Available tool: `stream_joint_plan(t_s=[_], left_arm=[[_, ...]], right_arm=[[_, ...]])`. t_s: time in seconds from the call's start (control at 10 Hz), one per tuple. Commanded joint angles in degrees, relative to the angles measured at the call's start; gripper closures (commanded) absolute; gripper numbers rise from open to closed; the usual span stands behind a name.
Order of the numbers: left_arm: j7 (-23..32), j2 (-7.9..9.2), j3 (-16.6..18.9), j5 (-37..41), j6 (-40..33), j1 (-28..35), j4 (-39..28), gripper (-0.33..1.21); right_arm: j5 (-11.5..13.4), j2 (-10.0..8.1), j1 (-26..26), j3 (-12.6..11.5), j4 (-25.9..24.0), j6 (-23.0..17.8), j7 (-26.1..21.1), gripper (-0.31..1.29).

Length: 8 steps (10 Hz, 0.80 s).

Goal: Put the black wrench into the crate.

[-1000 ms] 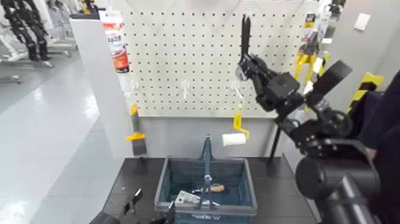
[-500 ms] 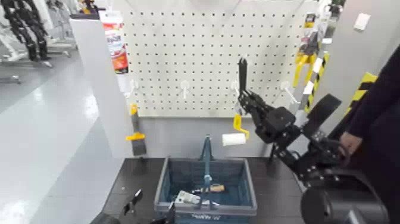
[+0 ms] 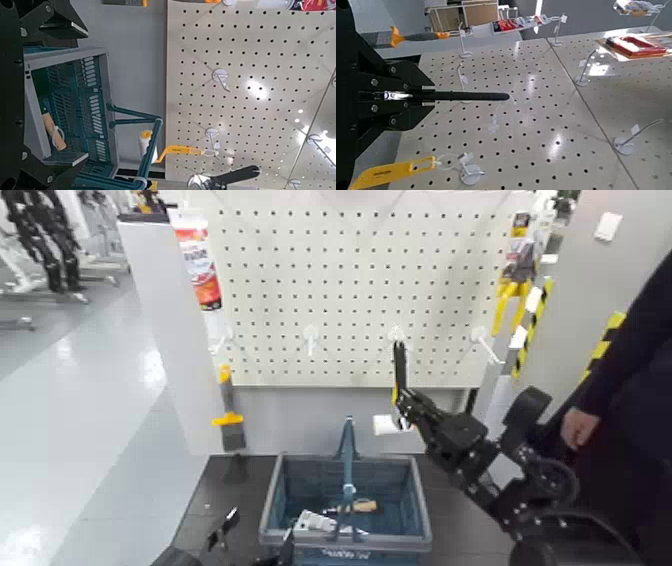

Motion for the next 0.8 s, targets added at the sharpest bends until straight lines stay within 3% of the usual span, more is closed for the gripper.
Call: stream_joint_plan(t_s=[0.1, 0.8], left_arm=[[0.0, 0.0, 0.1, 0.0, 0.0, 0.0, 0.0, 0.21], [0.0, 0.0, 0.0, 0.0, 0.0, 0.0, 0.0, 0.21]], right_arm=[[0.3, -0.19, 1.5, 0.0, 1.7, 2.2, 0.0, 1.11], [1.7, -0.62, 3.3, -0.2, 5.1, 8.5, 0.9, 1.11]])
